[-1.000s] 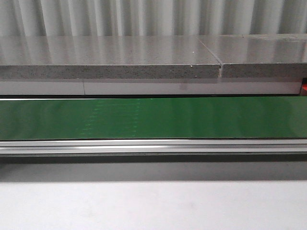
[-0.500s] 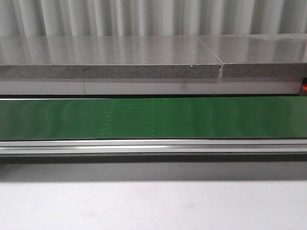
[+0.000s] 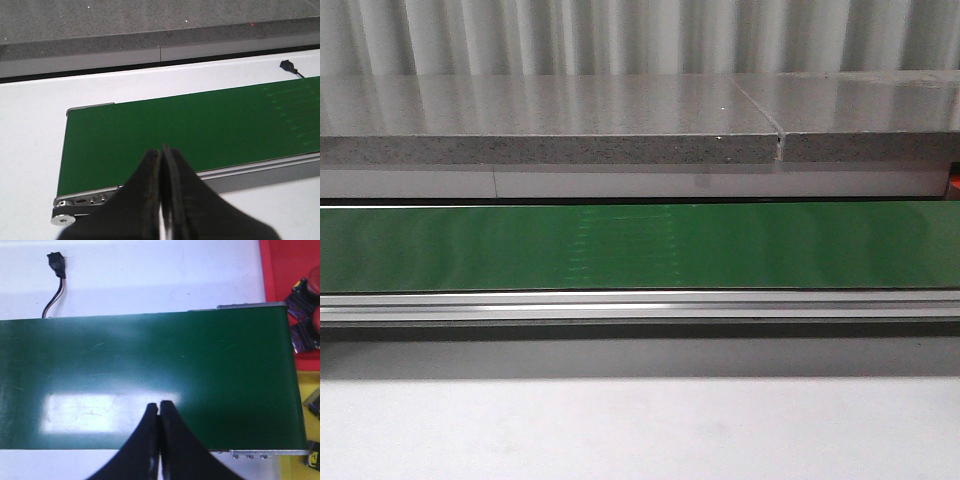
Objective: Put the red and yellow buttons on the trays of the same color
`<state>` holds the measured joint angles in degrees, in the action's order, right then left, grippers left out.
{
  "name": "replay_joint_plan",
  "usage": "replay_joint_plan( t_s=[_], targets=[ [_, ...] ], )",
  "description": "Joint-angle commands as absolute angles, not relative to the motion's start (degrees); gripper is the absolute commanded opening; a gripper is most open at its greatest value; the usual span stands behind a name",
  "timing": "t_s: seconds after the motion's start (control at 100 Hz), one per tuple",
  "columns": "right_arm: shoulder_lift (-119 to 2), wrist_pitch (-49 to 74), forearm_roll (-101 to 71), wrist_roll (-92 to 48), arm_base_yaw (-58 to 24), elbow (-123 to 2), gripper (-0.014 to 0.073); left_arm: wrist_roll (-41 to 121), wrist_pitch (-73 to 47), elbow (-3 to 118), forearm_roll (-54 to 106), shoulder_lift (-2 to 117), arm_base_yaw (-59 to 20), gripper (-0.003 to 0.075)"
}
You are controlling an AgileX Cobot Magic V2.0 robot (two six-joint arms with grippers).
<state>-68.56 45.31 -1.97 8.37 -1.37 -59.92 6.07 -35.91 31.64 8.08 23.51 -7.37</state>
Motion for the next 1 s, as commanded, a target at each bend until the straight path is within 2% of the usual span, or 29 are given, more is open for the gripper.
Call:
replay_joint_plan(
  t_s=[0.0,0.56,0.99],
  targets=[
    [-66.6,40.7,0.0,7.8,-2.6,-60.7,-0.0067,6.1,-31.5,33.2,8.5,23.8,-7.7,-0.002],
    [-48.7,25.6,5.3,6.6,-2.8,-45.2,-0.0067,6.1,-31.5,33.2,8.5,23.8,-7.7,-0.002],
    [-33.1,26.6,10.3,6.6,-2.8,-38.5,-0.0067,6.1,-31.5,33.2,8.5,23.8,-7.7,-0.002]
  ],
)
